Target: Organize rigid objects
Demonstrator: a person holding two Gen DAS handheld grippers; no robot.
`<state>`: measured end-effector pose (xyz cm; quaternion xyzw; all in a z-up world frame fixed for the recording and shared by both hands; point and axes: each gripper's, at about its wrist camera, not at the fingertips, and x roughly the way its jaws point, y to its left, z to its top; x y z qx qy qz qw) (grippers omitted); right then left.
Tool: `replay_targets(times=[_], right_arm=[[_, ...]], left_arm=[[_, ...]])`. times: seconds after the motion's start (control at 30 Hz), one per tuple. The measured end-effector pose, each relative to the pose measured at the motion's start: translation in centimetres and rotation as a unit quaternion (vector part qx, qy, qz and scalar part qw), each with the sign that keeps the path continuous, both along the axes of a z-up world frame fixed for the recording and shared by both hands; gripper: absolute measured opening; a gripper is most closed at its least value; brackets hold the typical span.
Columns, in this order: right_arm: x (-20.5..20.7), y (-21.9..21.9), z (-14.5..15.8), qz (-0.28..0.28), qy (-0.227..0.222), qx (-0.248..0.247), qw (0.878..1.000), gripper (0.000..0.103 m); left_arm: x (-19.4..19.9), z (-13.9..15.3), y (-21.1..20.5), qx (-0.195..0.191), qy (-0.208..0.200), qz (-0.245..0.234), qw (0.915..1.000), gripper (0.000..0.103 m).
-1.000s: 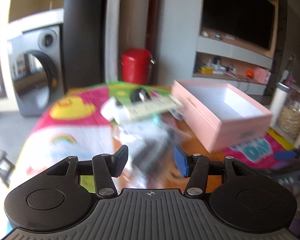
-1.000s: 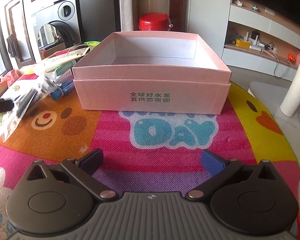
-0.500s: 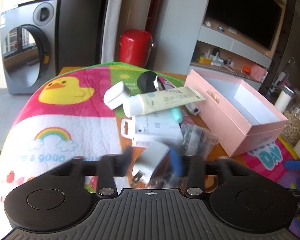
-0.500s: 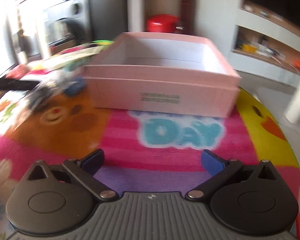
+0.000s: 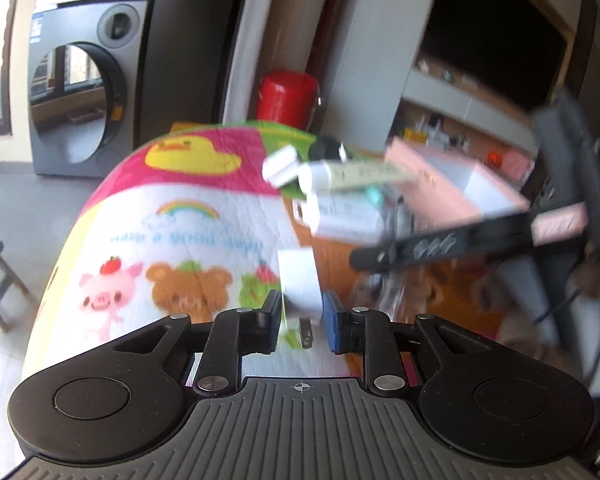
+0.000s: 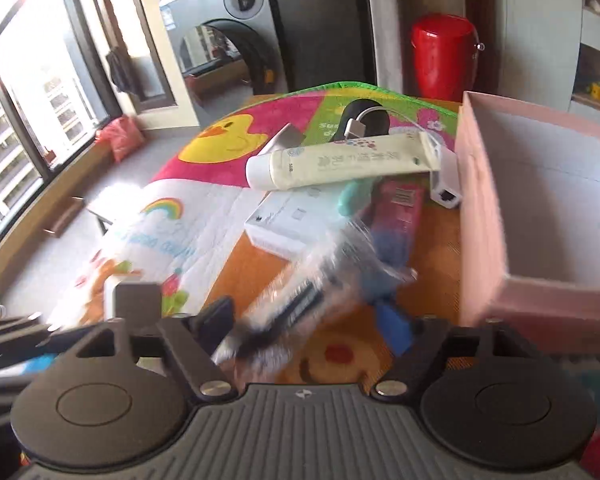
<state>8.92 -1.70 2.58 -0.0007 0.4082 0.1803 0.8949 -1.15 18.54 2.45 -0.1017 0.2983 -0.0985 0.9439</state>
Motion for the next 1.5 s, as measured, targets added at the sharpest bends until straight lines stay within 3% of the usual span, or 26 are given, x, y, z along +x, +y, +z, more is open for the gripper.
replay_targets(times=[0.03,0.1,0.23,0.43,0.5,0.63,0.77,0.9,0.97,1.0,1.03,1.1,1.23,1.3,1.4,1.5], right_arm=[[-0.1,0.6,0.0,-0.002,-0.015,-0.02,1.0,0.049],[-0.6,0.7,0.2,0.015,-0.014,-0.035,0.999,0.04],[-3.2,-1.0,0.7,0.037,0.013,-0.042,0.998,0.019],[-8.5,-8.3,1.6,0.02,0.026,-0.036,0.999,0.019],[-10.2,-10.9,2.1,0.002,0.022,-0.032,0.999,0.019],[-13.3,-15.6,3.3,-0.041,0.007,-0.013,0.999,0.019],[-15.2,-19.0,6.2,-0.077,-0.039,0.008,0.996,0.019],[-12.9,-20.8,12.2,-0.097,-0.116,0.017,0.988,0.019],[-9.5,-21.2,15.2,-0.108,-0.147,0.025,0.983,0.019],[-7.6,-21.4,16.3,-0.115,-0.16,0.026,0.98,0.026],[-5.9,-21.5,17.2,-0.124,-0.166,0.017,0.978,0.047],[-3.8,-21.9,17.9,-0.153,-0.177,0.006,0.972,0.072],[-4.5,-22.7,16.3,-0.148,-0.173,0.018,0.974,0.075],[-5.3,-22.3,14.1,-0.141,-0.16,0.017,0.977,0.082],[-5.8,-19.9,10.9,-0.105,-0.136,-0.018,0.985,0.082],[-5.4,-16.5,8.8,-0.06,-0.124,-0.046,0.989,0.082]], left_arm=[[0.4,0.2,0.2,-0.012,-0.006,0.004,0.9999,0.026],[1.4,0.5,0.2,-0.022,-0.013,0.014,0.9996,0.026],[3.7,0.1,-2.1,0.023,0.002,0.0,0.9997,0.027],[4.0,-1.8,-6.0,0.133,0.015,-0.023,0.9907,0.024],[2.8,-1.9,-6.7,0.154,-0.003,-0.034,0.9875,0.024],[-0.1,-0.4,-8.2,0.128,-0.029,-0.093,0.987,0.024],[-1.1,4.0,-10.8,0.084,-0.07,-0.145,0.9834,0.024],[2.7,10.9,-14.7,0.054,-0.125,-0.188,0.9728,0.024],[6.6,13.6,-16.3,0.02,-0.114,-0.192,0.9745,0.028],[8.5,14.5,-16.6,-0.001,-0.105,-0.184,0.9773,0.028],[10.0,14.9,-16.7,-0.018,-0.098,-0.169,0.9806,0.027],[11.3,15.1,-16.3,-0.031,-0.098,-0.144,0.9843,0.027],[10.4,12.0,-12.3,-0.037,-0.106,-0.103,0.9882,0.027],[10.2,9.6,-10.1,-0.022,-0.091,-0.058,0.9939,0.027],[11.0,5.5,-7.6,0.012,-0.055,0.002,0.9984,0.027],[10.9,1.9,-4.8,-0.025,-0.028,0.052,0.998,0.027]])
